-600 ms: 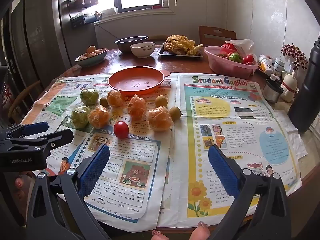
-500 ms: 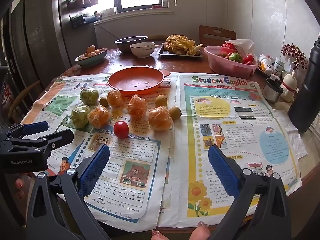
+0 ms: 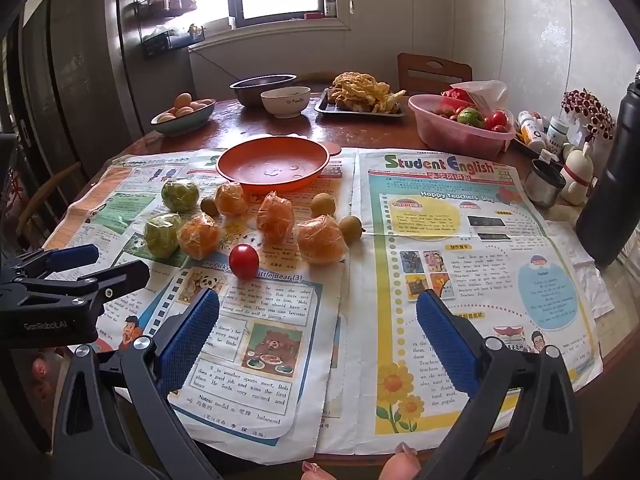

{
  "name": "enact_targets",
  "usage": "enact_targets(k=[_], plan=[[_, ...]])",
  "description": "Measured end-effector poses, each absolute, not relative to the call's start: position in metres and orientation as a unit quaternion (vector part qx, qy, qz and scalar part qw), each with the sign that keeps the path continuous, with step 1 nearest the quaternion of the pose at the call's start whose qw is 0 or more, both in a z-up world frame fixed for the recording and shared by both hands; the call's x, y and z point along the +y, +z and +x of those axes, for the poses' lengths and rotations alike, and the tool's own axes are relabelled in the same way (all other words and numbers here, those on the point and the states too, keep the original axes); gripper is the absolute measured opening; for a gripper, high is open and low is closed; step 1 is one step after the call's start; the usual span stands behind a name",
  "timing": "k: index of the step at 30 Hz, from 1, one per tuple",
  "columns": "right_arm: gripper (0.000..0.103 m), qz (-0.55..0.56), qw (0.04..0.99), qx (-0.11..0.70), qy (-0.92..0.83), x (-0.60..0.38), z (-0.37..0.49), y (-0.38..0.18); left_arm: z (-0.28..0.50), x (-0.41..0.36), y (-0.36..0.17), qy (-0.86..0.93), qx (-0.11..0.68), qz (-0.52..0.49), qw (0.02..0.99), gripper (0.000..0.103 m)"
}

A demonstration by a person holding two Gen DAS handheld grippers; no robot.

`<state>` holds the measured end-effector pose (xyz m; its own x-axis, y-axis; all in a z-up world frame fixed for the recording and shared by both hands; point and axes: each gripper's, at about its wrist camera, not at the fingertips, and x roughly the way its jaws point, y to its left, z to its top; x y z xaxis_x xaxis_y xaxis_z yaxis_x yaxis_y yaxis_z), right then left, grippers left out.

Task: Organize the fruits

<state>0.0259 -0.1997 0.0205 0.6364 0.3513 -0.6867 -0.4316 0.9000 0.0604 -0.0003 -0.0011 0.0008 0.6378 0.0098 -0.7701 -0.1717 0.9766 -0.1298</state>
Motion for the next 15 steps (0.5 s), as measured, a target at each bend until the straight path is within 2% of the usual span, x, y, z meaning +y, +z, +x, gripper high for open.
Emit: enact_targets(k=[15], plan=[[0.099,-0.056,0.903,0.366,0.217,-0.1961,0.0255,0.0200,-0.0009,-0.0015,0.0018,0.050,0.422,-0.094,0.900,0.094]])
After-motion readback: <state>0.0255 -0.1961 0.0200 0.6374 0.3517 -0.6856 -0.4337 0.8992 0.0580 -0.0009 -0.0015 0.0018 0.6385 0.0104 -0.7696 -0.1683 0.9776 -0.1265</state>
